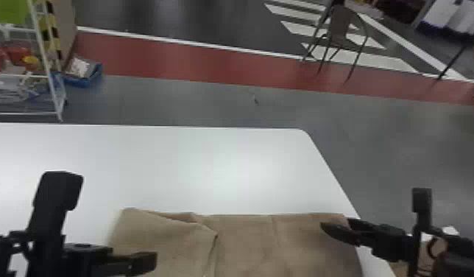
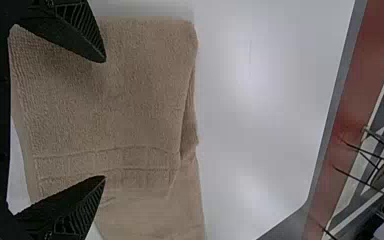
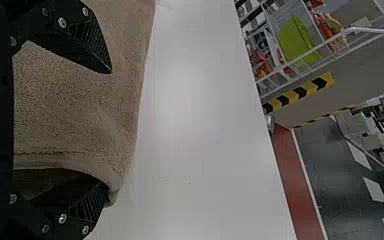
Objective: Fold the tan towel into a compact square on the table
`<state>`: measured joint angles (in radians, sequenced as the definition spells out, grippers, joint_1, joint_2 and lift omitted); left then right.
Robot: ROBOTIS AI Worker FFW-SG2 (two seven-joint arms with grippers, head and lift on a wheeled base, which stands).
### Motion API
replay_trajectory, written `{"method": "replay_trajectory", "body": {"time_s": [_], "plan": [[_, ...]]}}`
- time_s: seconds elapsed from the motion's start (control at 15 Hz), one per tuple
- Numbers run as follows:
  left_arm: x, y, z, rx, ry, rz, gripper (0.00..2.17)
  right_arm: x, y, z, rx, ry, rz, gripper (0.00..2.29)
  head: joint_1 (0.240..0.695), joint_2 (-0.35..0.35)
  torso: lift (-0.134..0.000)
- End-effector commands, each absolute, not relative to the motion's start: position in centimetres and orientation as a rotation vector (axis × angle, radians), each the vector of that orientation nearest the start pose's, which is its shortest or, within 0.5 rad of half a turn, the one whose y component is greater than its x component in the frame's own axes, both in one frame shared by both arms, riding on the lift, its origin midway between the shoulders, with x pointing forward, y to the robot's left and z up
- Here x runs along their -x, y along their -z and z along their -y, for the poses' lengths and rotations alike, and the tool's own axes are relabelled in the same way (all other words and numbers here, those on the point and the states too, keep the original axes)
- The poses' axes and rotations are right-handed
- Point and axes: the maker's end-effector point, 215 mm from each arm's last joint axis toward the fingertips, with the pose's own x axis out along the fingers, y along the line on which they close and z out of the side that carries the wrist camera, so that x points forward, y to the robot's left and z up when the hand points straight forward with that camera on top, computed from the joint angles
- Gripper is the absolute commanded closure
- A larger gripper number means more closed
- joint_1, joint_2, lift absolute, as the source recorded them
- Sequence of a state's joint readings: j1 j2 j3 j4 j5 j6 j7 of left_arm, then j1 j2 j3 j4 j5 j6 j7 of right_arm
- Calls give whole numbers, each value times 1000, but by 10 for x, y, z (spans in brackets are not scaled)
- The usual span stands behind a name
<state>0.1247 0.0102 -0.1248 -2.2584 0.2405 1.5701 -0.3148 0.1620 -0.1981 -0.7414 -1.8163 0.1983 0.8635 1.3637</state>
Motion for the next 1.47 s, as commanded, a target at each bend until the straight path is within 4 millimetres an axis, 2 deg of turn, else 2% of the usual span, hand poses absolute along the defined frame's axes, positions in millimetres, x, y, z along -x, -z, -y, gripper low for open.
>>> {"method": "replay_trajectory", "body": {"time_s": [0.0,0.07,0.13,0.33,0.47,0.53,0.6,0.67,0.73,0.87,1.0,1.27,1.33,1.4], "plan": [[-357,445,-85,253,555,-1032,33,-361,399,460,-377,-383,-595,194,695,-350,-123],[-357,445,-98,272,535,-1026,33,-360,386,463,-402,-375,-562,90,695,-350,-123],[-356,445,-111,282,515,-1023,33,-359,376,466,-393,-362,-539,83,695,-350,-123],[-367,437,-128,275,494,-953,33,-364,384,479,-425,-277,-587,87,695,-350,-123],[-363,435,-135,282,484,-947,33,-366,389,475,-436,-264,-598,97,695,-350,-123],[-362,433,-135,281,485,-941,33,-365,377,458,-502,-314,-524,97,695,-350,-123],[-363,432,-140,279,475,-931,33,-351,369,435,-611,-350,-513,113,695,-350,-123],[-364,431,-149,282,461,-928,33,-335,375,413,-755,-324,-612,124,695,-350,-123],[-367,430,-159,289,445,-919,33,-323,370,393,-821,-320,-677,124,695,-350,-123],[-369,429,-170,293,428,-915,36,-331,350,373,-743,-350,-653,134,695,-350,-123],[-369,430,-177,302,420,-914,36,-338,343,347,-695,-371,-652,211,695,-350,-123],[-368,435,-185,296,410,-925,36,-342,377,277,-560,-366,-785,218,695,-249,-123],[-370,436,-187,293,406,-919,36,-336,393,253,-522,-376,-841,221,695,-227,-123],[-371,437,-187,294,405,-917,36,-330,403,236,-500,-387,-876,232,695,-174,-123]]}}
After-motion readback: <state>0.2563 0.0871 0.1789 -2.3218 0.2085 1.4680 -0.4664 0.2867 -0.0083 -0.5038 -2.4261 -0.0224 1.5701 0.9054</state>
